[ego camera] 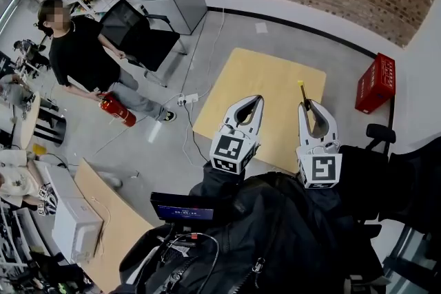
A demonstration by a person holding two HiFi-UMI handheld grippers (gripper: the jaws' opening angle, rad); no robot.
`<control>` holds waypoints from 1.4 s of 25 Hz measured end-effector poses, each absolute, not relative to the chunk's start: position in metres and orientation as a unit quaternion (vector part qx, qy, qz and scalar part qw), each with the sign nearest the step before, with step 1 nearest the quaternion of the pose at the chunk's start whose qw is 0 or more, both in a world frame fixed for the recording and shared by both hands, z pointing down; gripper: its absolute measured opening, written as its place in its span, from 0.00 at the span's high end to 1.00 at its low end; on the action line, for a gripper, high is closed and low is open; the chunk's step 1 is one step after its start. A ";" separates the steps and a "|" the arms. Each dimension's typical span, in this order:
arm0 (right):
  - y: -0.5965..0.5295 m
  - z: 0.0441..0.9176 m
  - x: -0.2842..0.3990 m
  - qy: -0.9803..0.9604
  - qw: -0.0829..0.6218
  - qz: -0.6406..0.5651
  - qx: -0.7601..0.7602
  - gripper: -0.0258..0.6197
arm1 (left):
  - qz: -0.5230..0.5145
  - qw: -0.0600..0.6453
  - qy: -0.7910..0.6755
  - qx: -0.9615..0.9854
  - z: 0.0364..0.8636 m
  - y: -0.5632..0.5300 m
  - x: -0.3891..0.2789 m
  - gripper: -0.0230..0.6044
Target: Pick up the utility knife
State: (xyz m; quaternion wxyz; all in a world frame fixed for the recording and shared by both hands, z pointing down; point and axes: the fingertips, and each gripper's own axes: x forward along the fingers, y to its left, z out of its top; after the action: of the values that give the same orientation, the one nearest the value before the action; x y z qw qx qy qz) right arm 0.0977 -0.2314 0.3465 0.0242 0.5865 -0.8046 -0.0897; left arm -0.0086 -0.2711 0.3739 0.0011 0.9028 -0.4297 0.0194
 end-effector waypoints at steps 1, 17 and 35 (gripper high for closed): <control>-0.232 0.346 0.098 -0.805 0.024 -0.089 0.586 0.85 | 0.019 0.001 -0.430 0.903 0.373 -0.272 -0.008 0.96; -0.230 0.349 0.101 -0.800 0.023 -0.089 0.593 0.85 | 0.018 0.009 -0.427 0.904 0.377 -0.273 -0.008 0.96; -0.227 0.353 0.101 -0.798 0.027 -0.087 0.596 0.85 | 0.017 0.016 -0.427 0.904 0.380 -0.273 -0.010 0.96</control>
State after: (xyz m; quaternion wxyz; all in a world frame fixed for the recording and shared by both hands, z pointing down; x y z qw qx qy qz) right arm 0.1006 -0.2275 0.3526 0.0267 0.5963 -0.7976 -0.0865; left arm -0.0096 -0.2727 0.3802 0.0163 0.9040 -0.4268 0.0167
